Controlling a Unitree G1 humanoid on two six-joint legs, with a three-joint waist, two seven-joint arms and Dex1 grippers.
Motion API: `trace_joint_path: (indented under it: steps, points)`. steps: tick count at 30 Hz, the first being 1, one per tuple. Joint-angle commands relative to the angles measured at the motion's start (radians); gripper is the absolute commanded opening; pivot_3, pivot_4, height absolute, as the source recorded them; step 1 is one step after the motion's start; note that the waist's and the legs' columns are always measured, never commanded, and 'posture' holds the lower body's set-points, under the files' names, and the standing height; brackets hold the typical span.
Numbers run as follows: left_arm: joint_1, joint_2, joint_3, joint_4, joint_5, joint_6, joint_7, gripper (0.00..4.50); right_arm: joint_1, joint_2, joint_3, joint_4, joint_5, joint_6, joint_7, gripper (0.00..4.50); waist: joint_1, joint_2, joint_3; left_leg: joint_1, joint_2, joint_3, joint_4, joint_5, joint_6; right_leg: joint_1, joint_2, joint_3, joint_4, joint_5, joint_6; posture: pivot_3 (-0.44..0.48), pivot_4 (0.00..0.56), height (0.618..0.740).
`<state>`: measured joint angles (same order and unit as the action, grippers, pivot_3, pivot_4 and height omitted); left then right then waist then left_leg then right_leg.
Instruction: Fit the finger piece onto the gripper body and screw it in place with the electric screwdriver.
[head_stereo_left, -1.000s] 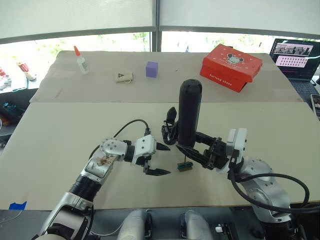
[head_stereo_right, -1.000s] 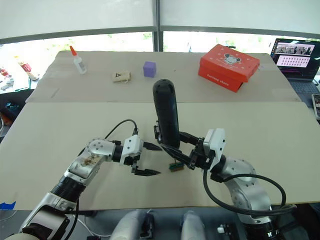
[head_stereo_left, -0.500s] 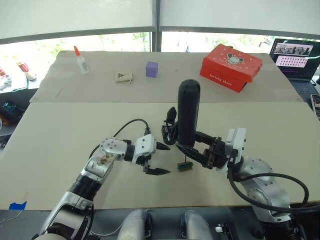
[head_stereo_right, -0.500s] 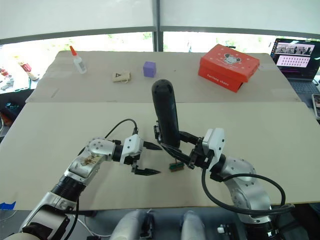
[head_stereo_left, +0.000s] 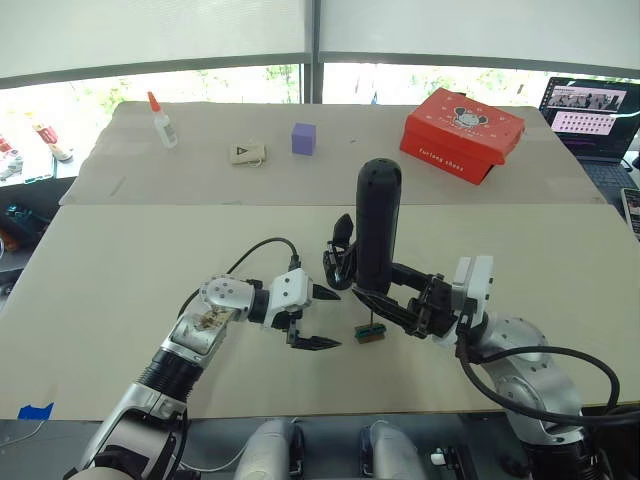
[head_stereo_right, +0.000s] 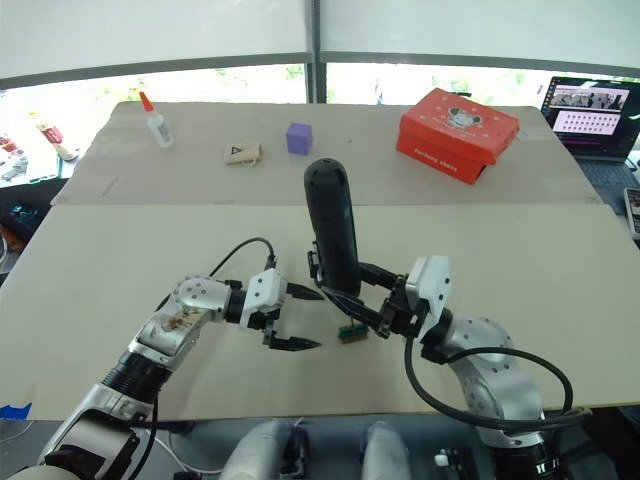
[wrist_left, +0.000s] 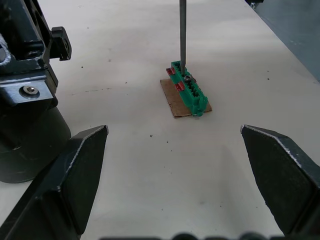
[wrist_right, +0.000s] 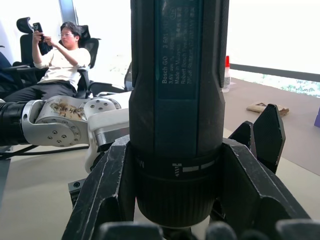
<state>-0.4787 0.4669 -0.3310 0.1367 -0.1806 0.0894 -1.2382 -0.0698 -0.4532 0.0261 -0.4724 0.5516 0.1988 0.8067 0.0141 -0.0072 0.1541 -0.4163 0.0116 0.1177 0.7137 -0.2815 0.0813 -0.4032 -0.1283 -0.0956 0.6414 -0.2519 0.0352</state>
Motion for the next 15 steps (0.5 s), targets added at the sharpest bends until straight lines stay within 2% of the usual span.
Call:
trace_joint_path:
  steps: [1,15]
  points:
    - [-0.016,0.002,0.016,-0.011,-0.003,-0.019,-0.002,4.50,-0.007,-0.004,-0.025,-0.063,0.038,-0.009,0.006,1.89,0.000,0.000,0.000,0.000,0.000,0.000,0.000,0.000,0.000,0.000,0.000,0.000,0.000,0.000,0.000,0.000,0.150,0.740]
    - [-0.016,0.002,0.015,-0.013,-0.003,-0.021,-0.002,4.50,-0.009,0.008,-0.007,-0.029,0.014,-0.035,0.009,1.89,0.000,0.000,0.000,0.000,0.000,0.000,0.000,0.000,0.000,0.000,0.000,0.000,0.000,0.000,0.000,0.000,0.150,0.740]
